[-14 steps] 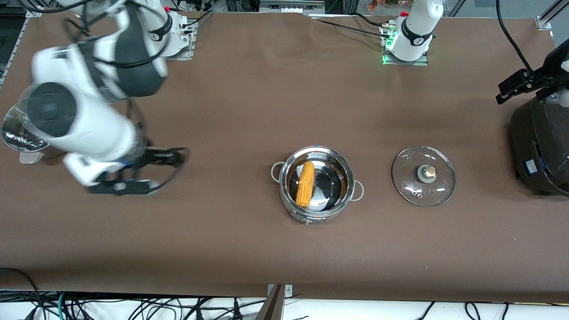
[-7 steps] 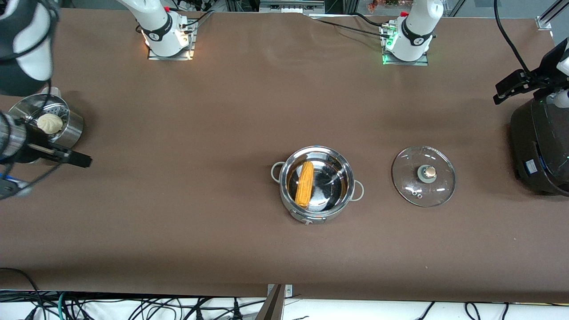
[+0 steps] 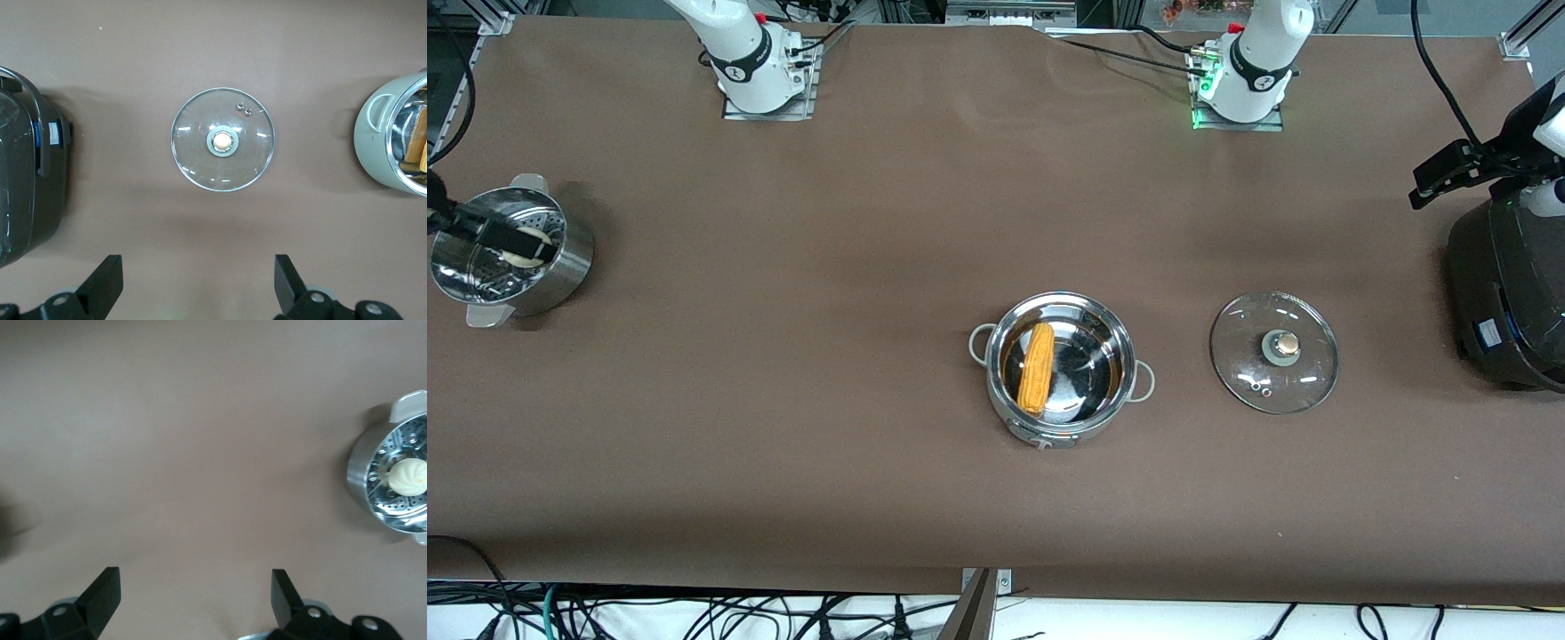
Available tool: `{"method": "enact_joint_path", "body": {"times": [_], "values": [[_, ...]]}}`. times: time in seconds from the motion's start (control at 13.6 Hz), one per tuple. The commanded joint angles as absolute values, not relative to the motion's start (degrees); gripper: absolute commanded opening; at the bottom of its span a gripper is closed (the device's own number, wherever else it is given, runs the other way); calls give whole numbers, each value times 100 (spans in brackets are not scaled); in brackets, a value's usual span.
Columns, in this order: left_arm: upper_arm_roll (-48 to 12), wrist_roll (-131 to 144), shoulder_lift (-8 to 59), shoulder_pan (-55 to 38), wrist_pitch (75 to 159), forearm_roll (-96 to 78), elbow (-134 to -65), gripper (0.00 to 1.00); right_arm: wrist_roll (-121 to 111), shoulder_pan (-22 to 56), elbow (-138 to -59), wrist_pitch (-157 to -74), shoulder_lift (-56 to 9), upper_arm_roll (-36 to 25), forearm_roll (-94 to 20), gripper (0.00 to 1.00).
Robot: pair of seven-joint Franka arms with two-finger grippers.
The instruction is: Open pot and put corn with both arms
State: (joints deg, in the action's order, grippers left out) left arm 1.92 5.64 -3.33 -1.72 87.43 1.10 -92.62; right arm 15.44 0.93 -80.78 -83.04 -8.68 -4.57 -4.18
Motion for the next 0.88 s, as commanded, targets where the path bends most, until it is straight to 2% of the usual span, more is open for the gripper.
{"method": "enact_joint_path", "body": {"times": [0.0,0.37,0.81], "values": [[97,642,-281,-193,8613,167,-9088,100,1180,-53,-8691,-8385,-221,-132,-352,100],[70,650,-281,-193,8613,167,-9062,100,46,-219,-8938,-8463,-132,26,-26,100],[-18,659,-281,-193,8605,167,-9062,100,-158,-149,-8710,-8402,-404,123,114,100]]}}
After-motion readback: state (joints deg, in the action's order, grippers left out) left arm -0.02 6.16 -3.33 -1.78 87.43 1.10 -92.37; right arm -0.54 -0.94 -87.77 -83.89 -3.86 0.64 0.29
